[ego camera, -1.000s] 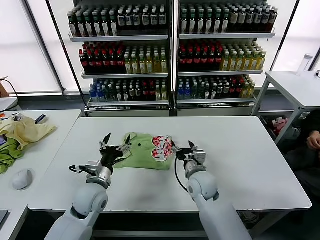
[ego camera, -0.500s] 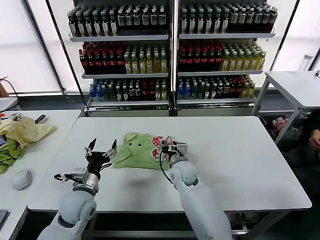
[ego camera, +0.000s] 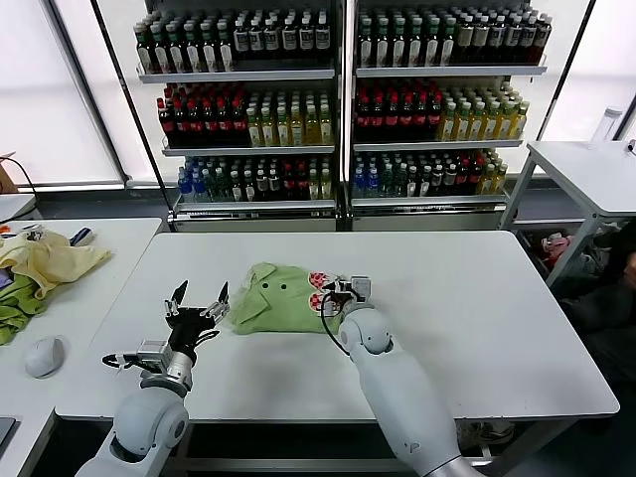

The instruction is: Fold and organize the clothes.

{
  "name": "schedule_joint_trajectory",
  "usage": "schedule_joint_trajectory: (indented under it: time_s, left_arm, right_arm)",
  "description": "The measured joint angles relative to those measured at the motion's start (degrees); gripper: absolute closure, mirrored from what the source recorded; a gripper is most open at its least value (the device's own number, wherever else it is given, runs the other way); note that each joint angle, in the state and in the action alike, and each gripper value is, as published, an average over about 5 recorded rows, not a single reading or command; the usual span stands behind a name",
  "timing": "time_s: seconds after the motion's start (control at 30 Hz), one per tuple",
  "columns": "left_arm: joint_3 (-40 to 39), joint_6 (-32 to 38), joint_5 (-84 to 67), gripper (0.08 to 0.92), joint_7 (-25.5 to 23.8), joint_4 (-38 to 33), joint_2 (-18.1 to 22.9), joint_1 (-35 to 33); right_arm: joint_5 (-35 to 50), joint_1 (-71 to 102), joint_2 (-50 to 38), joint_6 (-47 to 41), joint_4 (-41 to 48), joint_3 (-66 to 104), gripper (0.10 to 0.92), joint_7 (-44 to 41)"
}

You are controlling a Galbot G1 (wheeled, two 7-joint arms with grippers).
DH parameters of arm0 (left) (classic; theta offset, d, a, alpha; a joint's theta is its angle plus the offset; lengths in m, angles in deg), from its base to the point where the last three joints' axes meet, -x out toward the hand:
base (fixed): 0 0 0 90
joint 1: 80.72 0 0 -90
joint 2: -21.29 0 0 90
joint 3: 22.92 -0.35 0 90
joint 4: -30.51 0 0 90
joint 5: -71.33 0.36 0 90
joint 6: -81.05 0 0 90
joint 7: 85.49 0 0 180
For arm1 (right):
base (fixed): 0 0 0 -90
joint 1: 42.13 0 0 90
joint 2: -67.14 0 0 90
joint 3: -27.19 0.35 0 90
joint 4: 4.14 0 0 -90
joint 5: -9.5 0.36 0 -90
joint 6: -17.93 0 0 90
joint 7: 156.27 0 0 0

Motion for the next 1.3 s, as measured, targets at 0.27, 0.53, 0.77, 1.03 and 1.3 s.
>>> schedule_joint_trajectory:
  time_s: [0.27,0.53,0.77,1.03,1.3]
  left_arm:
    - [0.3,0.1,0.2,0.177,0.0,-0.7,0.2,-1.0]
    - [0.5,0.0,0.7,0.177,0.0,-1.7,0.6,-2.0]
    - [0.6,0.0,1.5,0.177,-0.3,-2.7,0.7,-3.0]
    - [0.1,0.1,2.7,0.177,-0.9,-4.4,1.7,-4.8]
    - [0.4,0.1,3.2,0.177,-1.3,-6.8,2.2,-6.8]
  right_arm:
    - [-3.5,-1.7,-2.8,-0.3,1.9,-0.9,0.902,-3.0]
    - [-7.2,-3.7,-7.5,0.3,4.0,-0.8,0.902,-6.3]
    - [-10.3,-4.0,-12.2,3.5,3.9,0.3,0.899,-10.4]
    - [-11.9,1.2,-16.0,10.6,-3.2,3.1,0.734,-12.1]
    - [-11.7,12.7,-19.1,16.4,-17.7,8.4,0.501,-11.1]
